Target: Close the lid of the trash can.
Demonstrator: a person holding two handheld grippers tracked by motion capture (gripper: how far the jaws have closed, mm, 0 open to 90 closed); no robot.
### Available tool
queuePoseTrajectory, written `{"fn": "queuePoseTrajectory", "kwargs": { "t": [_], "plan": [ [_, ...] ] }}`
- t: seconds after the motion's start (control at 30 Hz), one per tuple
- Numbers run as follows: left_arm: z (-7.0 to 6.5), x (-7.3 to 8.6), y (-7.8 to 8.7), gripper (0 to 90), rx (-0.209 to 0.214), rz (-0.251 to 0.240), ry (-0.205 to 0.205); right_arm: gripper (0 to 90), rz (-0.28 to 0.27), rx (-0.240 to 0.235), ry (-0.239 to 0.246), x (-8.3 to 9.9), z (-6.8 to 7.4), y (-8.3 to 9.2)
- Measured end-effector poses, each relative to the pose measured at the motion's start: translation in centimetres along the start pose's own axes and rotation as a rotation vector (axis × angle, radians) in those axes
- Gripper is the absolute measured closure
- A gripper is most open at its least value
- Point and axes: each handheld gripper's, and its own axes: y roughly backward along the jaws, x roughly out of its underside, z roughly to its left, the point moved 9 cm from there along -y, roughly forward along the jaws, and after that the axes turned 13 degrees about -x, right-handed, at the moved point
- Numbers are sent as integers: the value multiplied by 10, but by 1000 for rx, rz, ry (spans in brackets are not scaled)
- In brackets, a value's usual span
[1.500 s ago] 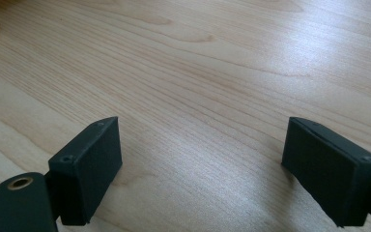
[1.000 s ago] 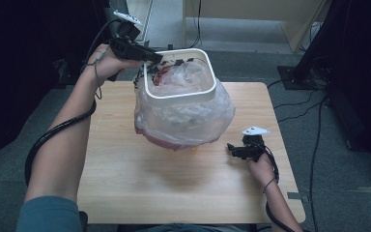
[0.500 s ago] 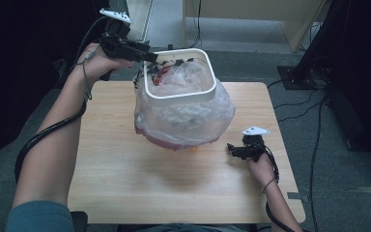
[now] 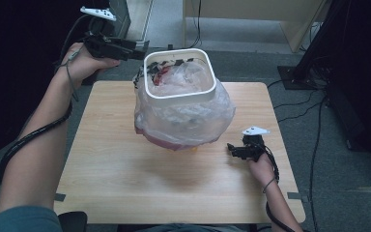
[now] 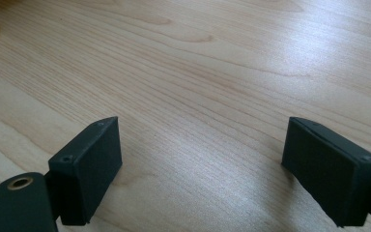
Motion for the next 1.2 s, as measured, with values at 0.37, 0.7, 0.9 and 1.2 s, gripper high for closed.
{"fn": "queuePoseTrajectory", "kwargs": {
  "t": [0.37,0.7,0.9,1.2],
  "plan": [
    [23,16,18,350,-62,-52,5,136,1,0,1,0,0,0],
    [35,41,18,341,-66,-53,45,136,0,0,-1,0,0,0],
    [36,58,13,341,-69,-47,51,136,1,0,0,0,0,0],
    [34,103,-7,341,-78,-13,61,136,0,0,0,0,0,0]
  ]
}}
